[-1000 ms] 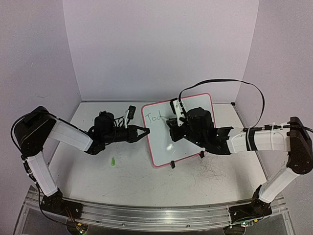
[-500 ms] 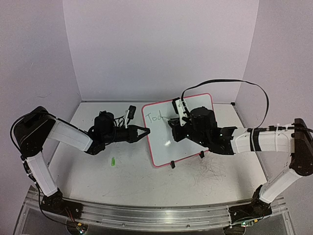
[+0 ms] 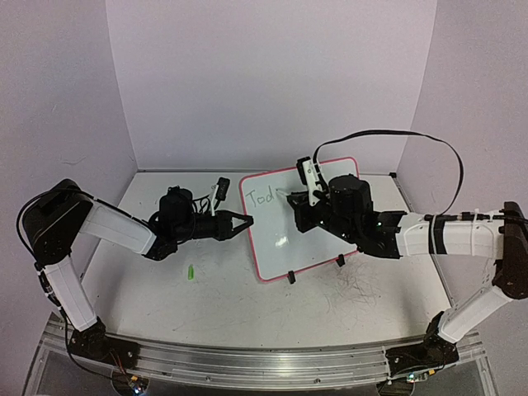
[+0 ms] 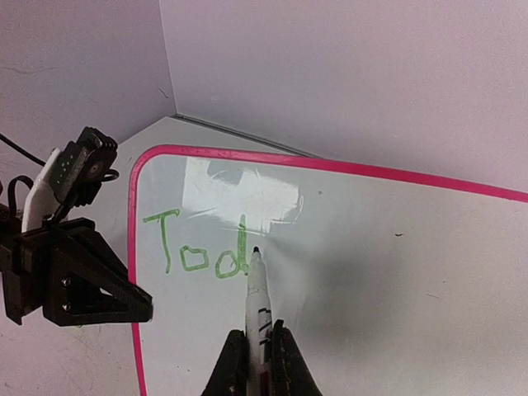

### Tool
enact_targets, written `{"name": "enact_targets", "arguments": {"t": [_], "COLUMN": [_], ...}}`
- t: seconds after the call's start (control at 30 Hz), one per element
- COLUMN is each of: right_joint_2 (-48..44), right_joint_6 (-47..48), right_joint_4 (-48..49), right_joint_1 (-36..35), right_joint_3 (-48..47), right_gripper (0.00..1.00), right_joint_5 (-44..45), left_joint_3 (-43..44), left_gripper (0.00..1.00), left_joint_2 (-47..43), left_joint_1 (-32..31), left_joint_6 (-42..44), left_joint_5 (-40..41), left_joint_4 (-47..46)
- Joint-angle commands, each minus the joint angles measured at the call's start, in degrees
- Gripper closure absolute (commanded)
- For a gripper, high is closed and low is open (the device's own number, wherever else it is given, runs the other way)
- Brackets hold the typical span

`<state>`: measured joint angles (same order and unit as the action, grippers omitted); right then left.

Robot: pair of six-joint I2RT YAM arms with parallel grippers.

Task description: Write a sentence on the whiteboard

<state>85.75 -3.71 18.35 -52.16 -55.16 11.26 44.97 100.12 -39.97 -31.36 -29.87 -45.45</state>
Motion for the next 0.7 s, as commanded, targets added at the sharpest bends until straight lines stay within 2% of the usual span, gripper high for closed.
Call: {"name": "enact_targets", "arguments": {"t": [0.0, 0.67], "right_joint_2": [1.1, 2.8], "right_joint_6": [0.5, -0.1], "right_joint_4": [1.5, 1.4], "right_joint_1": [0.1, 0.1], "right_joint_3": [-0.2, -1.1], "right_gripper": [1.0, 1.0], "right_joint_5": [0.7, 4.8], "left_joint_3": [1.5, 1.3], "left_gripper": [1.0, 1.0], "left_joint_2": [-2.3, -3.0], "left_joint_1": [0.1, 0.1], "left_joint_6": [-0.2, -0.1], "left_joint_5": [-0.9, -0.9], "left_joint_4": [1.0, 1.3]}}
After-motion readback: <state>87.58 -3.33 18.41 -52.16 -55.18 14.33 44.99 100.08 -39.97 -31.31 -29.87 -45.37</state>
